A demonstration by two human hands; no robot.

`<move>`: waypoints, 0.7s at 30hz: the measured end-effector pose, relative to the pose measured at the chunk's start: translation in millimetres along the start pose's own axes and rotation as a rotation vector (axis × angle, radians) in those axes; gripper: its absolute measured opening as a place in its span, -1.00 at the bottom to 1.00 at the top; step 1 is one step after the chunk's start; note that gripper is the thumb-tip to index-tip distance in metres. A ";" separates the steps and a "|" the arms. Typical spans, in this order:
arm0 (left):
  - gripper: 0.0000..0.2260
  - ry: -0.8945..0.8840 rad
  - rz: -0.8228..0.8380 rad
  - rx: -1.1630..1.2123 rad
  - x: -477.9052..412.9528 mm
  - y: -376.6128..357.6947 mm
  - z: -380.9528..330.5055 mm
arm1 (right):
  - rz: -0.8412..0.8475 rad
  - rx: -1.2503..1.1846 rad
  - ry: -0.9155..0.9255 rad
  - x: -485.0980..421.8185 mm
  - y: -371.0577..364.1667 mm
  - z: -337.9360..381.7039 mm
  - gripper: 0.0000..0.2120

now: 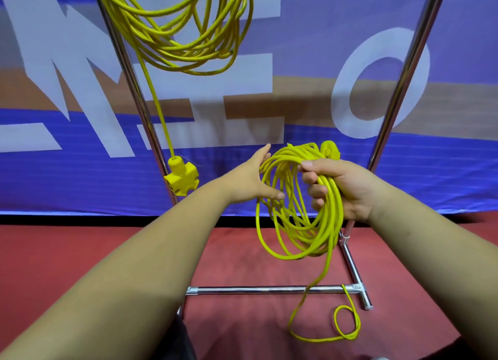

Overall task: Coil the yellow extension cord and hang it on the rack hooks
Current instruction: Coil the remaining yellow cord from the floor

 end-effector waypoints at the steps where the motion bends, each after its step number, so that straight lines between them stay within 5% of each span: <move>1: 0.15 -0.011 0.010 0.079 -1.1 -0.3 -1.1 | 0.038 -0.020 -0.017 2.5 -3.1 -0.3 -0.90; 6: -0.47 -0.083 0.071 0.300 -5.7 -4.1 -8.3 | 0.307 -0.065 -0.105 10.0 -23.0 -4.9 -0.67; 9: -0.64 -0.084 0.036 0.315 -6.5 -6.0 -11.3 | 0.229 0.019 -0.094 13.3 -20.9 -3.9 -0.63; 16: -0.72 -0.075 -0.252 -0.028 -18.2 -0.5 -27.7 | -0.146 0.282 0.013 17.2 -6.1 10.8 -0.87; 19: -0.59 0.039 -0.147 0.035 -16.4 -10.3 -21.6 | -0.265 0.291 0.080 22.0 -9.6 19.6 -0.87; 21: -0.45 0.292 -0.039 0.096 -2.5 -14.7 -0.5 | -0.351 0.224 0.084 22.6 -3.6 23.8 -0.82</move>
Point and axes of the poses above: each hand's wrist, its own x-axis away from the middle knuckle, its own y-axis out of the back of the hand, z = x × y, the point moved 8 cm from there along -x, towards the middle knuckle, and after that the axes turned 2 degrees about -z, right-handed, at the moved point
